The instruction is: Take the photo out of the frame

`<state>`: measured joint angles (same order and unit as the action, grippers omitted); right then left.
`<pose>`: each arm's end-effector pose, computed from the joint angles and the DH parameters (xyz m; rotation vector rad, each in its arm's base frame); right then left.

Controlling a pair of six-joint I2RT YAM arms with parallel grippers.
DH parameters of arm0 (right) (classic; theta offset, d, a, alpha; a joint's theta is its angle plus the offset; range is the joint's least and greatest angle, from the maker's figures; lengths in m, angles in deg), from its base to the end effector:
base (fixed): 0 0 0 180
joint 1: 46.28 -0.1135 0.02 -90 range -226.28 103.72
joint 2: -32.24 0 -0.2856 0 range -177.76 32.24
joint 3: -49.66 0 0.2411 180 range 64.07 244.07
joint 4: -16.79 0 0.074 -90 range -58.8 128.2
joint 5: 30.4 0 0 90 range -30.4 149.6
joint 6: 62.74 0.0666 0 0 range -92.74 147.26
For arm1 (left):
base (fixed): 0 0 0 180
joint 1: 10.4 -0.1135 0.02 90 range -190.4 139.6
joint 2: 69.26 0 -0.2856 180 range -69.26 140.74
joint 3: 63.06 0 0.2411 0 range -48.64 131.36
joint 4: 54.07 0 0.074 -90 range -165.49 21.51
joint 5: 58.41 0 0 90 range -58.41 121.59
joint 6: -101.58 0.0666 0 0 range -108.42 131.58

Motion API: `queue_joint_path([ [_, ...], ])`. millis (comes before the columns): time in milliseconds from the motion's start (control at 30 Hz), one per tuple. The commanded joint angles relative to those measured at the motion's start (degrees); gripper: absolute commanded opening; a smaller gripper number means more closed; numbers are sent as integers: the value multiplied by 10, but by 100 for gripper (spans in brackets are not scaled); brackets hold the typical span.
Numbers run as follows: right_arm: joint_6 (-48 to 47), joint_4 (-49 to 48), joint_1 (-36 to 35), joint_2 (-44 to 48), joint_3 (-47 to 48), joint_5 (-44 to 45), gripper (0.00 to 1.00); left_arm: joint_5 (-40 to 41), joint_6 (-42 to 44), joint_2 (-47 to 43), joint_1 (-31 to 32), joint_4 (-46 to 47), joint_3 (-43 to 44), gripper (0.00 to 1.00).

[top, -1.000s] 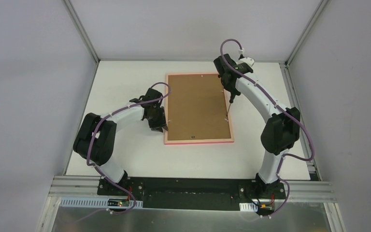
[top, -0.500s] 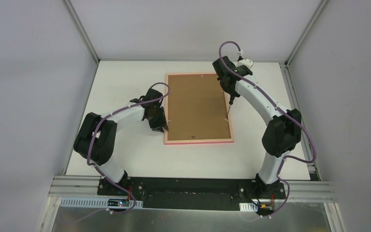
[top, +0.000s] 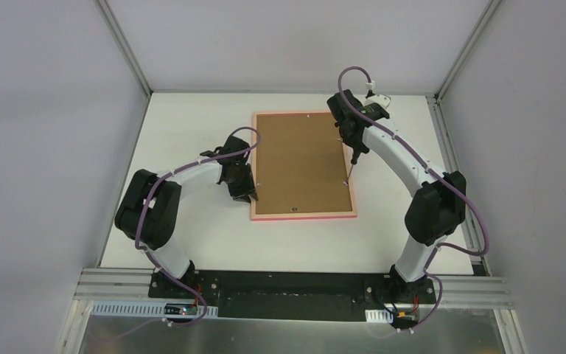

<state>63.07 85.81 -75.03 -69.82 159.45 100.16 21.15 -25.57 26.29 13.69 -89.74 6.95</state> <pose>0.3526 0.1441 0.3159 0.3626 2.3070 -0.4086 0.2985 -0.1467 0.1716 -0.2481 2.7330 -0.5743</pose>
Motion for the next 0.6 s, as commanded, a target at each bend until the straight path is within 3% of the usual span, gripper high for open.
queue_joint_path([
  [0,2,49,-2,26,-21,-20,0,13,-9,11,7,-12,-6,30],
  [267,16,50,-1,38,-25,-82,0,9,-11,13,7,-9,-4,30],
  [567,71,101,0,73,-18,-211,0,11,-11,9,7,-8,-7,30],
])
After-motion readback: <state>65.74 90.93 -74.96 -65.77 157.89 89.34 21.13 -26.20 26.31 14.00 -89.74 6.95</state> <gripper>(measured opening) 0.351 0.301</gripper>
